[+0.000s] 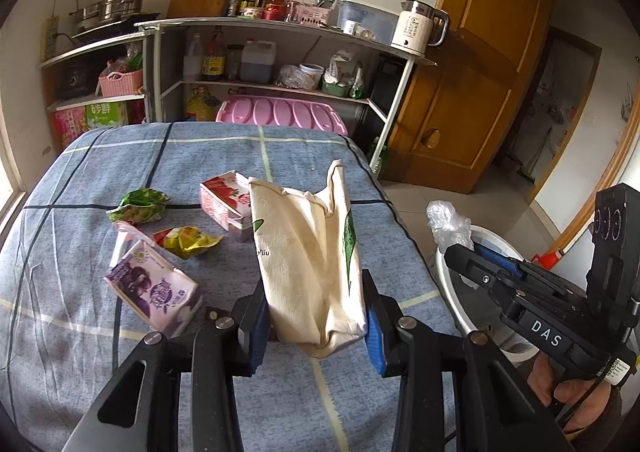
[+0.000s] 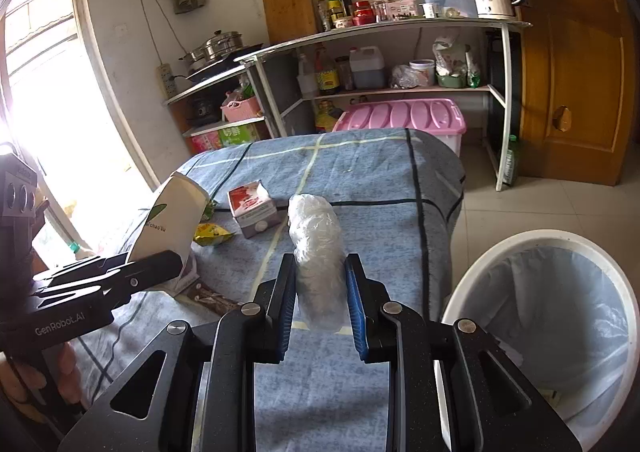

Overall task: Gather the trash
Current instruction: 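Lift and carry the canvas bag and plastic bag over the bin with both tools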

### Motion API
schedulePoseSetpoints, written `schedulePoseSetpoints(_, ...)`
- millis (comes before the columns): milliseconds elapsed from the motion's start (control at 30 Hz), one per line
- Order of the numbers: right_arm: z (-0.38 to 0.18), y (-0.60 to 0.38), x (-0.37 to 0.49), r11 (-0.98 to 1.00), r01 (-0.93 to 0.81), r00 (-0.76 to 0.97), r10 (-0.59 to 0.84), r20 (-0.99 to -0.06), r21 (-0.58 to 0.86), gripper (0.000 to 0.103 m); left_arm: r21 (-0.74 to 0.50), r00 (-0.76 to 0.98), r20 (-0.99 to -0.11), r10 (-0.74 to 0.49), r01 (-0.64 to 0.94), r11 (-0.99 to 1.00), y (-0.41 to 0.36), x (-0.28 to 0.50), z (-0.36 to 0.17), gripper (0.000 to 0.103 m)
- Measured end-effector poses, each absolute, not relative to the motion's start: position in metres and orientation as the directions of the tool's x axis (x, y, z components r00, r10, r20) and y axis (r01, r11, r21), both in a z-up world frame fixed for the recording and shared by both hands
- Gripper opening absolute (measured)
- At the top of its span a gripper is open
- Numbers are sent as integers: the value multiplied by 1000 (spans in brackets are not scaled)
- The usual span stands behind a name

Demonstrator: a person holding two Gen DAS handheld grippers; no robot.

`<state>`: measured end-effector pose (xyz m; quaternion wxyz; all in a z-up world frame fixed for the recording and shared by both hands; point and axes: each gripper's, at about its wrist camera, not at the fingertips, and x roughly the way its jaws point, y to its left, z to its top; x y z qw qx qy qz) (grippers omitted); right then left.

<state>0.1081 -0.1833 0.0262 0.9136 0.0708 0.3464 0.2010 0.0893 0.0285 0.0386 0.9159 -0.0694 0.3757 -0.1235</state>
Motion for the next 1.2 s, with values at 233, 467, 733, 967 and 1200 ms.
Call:
schedulePoseSetpoints(233, 32, -224, 102, 936, -244, 719, 349, -600, 252, 25, -210, 662, -672, -333, 260, 942, -20, 95, 39, 40)
schedulePoseSetpoints(467, 30, -267, 96, 959, -152, 743, 271, -612, 239, 25, -197, 627, -679, -383, 347, 917, -72, 99, 35, 40)
schedulePoseSetpoints(733, 23, -314, 88, 972, -45, 753, 185, -631, 232, 25, -193, 570, -703, -425, 423, 885, -125, 101, 23, 40)
schedulePoseSetpoints(967, 10, -343, 84, 974, 16, 734, 143, -664, 227, 25, -190, 526, -724, -446, 470, 862, -158, 103, 13, 40)
schedulePoseSetpoints(1200, -5, -358, 90, 981, 66, 699, 85, -710, 182, 26, -194, 483, -755, -444, 483, 854, -178, 114, -3, 41)
